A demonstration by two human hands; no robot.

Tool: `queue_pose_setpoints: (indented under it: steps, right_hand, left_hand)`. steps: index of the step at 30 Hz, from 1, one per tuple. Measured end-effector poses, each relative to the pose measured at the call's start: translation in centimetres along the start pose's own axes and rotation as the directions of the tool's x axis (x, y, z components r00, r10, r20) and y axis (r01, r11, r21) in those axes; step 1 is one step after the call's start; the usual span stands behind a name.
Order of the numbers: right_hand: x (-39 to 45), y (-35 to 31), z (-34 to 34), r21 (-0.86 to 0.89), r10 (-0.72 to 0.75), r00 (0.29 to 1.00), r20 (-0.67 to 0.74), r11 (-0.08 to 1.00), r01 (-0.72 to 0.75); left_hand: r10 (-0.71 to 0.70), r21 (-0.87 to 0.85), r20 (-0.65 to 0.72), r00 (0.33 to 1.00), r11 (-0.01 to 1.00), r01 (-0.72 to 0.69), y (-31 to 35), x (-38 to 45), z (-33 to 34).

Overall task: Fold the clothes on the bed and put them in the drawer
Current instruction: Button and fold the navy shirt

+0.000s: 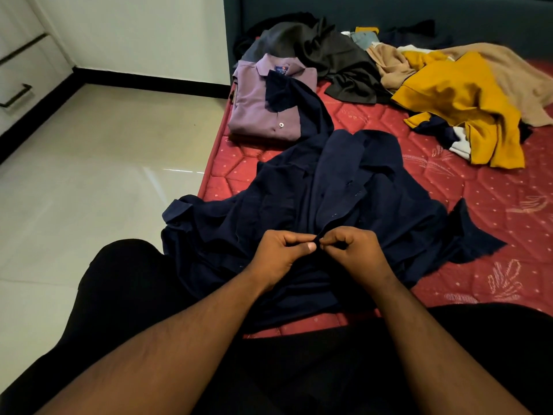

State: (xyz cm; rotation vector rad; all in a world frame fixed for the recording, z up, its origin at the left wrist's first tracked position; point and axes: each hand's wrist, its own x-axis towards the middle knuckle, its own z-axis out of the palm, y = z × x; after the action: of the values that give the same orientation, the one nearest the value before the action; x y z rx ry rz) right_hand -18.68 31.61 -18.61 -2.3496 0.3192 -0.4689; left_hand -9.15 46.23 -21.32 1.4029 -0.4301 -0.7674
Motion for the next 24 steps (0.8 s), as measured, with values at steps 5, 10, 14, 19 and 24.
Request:
queue_pose_setpoints:
  steps: [5,10,14,19,24]
  right_hand:
    - [0.1,-0.1,-0.1,0.047,0.054,0.995,0.087,0.997,-0.059]
    - [0.0,0.6,0.0,-0.078,0.058,0.998,0.021,0.995,-0.056]
    - [0.0,0.8,0.5,-0.164,0.060,0.998,-0.014,0.985,-0.061]
    - [-0.1,-0.1,1.6,-0.285,0.053,0.998,-0.041,0.956,-0.062]
    - [-0.3,-0.6,2.2,-0.358,0.217,0.976,-0.035,0.909,-0.215]
  left_hand:
    - [0.095,0.157,-0.013,0.995,0.983,-0.092,-0.7,0.0,0.0]
    - [0.151,0.218,-0.043,0.988,0.966,-0.138,-1.1,-0.1,0.2]
    - [0.162,0.273,-0.051,0.986,0.952,-0.142,-1.5,0.2,0.3]
    - [0.196,0.354,-0.002,0.981,0.917,-0.183,-1.6,0.5,0.4]
    - [0.276,0.443,-0.031,0.961,0.865,-0.234,-2.3,0.4,0.3]
